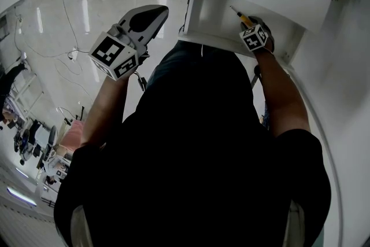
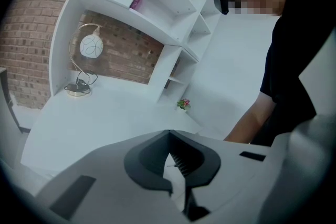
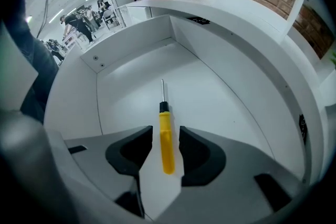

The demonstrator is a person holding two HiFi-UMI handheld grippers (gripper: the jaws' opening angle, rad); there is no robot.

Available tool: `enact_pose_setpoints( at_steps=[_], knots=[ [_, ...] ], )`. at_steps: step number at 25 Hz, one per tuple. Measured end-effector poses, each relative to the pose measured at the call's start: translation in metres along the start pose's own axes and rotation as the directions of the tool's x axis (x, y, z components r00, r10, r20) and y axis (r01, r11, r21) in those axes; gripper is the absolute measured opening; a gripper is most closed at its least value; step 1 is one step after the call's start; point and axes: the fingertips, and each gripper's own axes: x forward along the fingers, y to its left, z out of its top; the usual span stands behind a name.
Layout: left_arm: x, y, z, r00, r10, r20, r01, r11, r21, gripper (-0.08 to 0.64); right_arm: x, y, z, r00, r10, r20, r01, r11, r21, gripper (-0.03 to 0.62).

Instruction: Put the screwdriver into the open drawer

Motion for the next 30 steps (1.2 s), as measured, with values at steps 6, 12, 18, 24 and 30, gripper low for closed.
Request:
enact_pose_setpoints(
  at_steps=[6,12,18,24,30],
  knots=[
    [0.0,-0.004,0.005,1.0,-0.01,0.004,0.01,1.0,0.018,0.015,-0.01,-0.005,0.0,1.0,-0.018,0.012,0.018,1.0,0.012,0.17],
    [-0.003,-0.008,0.014,1.0,-0.021,0.01,0.021,0.999,0.038,0.015,-0.024,-0.008,0.005,0.999,-0.033,0.024,0.032,0.999,0.032,0.17],
    [-0.004,-0.014,0.023,0.999,-0.035,0.02,0.034,0.998,0.059,0.015,-0.041,-0.009,0.007,0.997,-0.053,0.054,0.049,0.997,0.063,0.169],
    [-0.004,-0.023,0.035,0.998,-0.058,0.025,0.055,0.995,0.088,0.015,-0.066,-0.013,0.013,0.993,-0.079,0.09,0.068,0.99,0.12,0.169],
    [-0.003,-0.032,0.052,0.996,-0.079,0.035,0.075,0.99,0.122,0.015,-0.09,-0.023,0.019,0.986,-0.109,0.13,0.085,0.98,0.183,0.169]
  ],
)
